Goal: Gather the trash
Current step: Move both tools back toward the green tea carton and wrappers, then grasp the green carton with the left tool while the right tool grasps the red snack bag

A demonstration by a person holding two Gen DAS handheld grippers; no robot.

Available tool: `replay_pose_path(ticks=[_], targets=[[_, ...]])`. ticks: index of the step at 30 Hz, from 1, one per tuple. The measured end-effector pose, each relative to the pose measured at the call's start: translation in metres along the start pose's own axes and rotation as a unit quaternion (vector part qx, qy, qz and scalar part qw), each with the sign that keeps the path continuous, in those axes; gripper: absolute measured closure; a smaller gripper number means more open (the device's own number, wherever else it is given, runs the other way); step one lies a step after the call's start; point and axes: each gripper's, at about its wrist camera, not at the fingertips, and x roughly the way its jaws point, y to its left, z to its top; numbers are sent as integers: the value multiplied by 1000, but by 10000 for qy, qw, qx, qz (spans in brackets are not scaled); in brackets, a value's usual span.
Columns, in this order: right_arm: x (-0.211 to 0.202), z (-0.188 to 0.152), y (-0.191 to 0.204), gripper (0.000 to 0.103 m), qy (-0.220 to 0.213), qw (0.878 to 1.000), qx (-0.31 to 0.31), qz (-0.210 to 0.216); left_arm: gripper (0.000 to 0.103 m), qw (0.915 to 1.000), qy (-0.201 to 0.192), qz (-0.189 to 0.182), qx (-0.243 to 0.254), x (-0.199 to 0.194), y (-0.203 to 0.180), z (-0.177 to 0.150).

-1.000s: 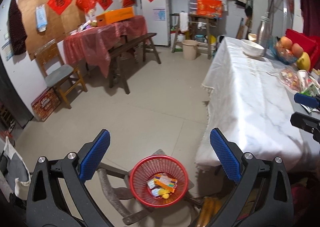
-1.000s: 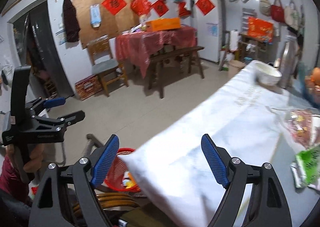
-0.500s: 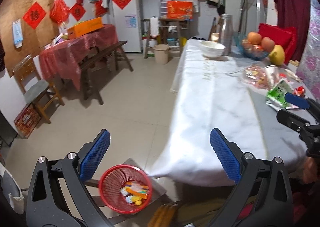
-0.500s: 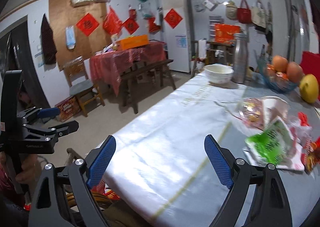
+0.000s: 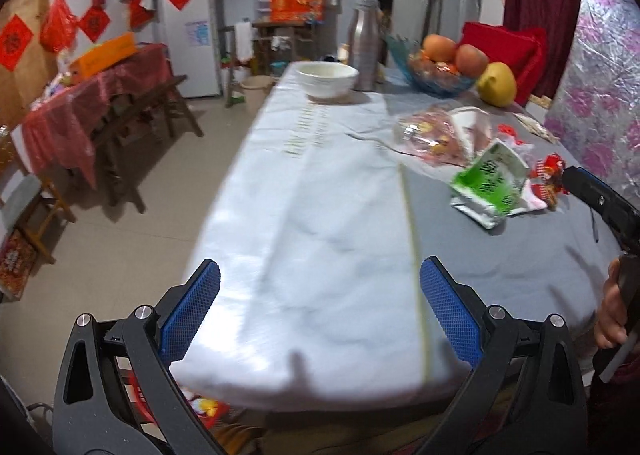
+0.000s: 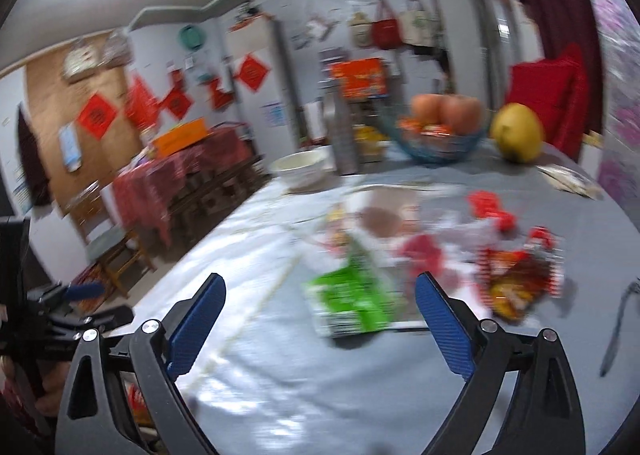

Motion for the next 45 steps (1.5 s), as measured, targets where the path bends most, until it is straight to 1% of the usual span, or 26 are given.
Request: replay_pose_path(ticks=[2,5,6,8,10,13,15,17,19,22,26,28,32,33,34,35,37,41,45], targets=[[1,2,-32,9,-46,9992,308,-251,7,9998,99,-174,-37,14,-10,5],[1,3,-75,9,-108,9957,798,-466,7,9987,244,-436,-42,33,-26,12],[-1,1,-82,9,-135,9945,900,-511,7,9984,290,-486,-11,39,-32,15],[-3,1,-104,9,-207,9915,1099,-669,7,9973,365,-618,142,50,-49,20],[-3,-1,-118,9,-229,9887,1246,-805,7,9964,376,-688,315,58,-65,24],[3,-4,-140,9,-164,9835,1608,-814,7,9942,335,-838,586,69,-91,31],[8,-8,-151,9,-109,9806,1782,-815,7,9923,289,-946,750,75,-106,35],[9,-11,-157,9,-83,9797,1807,-868,7,9889,267,-1021,1049,85,-129,39],[9,-14,-158,9,-75,9795,1777,-949,7,9853,258,-1016,1347,95,-151,39],[11,-17,-159,9,-48,9796,1766,-960,7,9824,188,-979,1580,105,-173,44],[11,-19,-162,9,-24,9792,1807,-916,7,9814,108,-900,1689,121,-191,56],[10,-19,-162,9,-16,9789,1856,-851,7,9823,114,-845,1669,130,-193,62],[10,-21,-163,9,-52,9786,1905,-782,7,9844,309,-825,1522,151,-196,72],[10,-21,-163,9,-55,9786,1904,-780,8,9852,349,-796,1476,155,-195,73],[10,-21,-163,9,-50,9786,1911,-759,12,9854,349,-818,1452,157,-193,72],[10,-21,-164,9,-49,9784,1928,-746,26,9851,347,-867,1443,157,-190,71],[10,-22,-165,9,-56,9775,1991,-699,25,9858,310,-843,1421,154,-184,69],[10,-23,-167,9,-75,9765,2055,-638,25,9889,71,-722,1297,134,-156,61],[12,-23,-166,9,-32,9767,2050,-642,25,9928,-75,-566,1054,114,-126,54]])
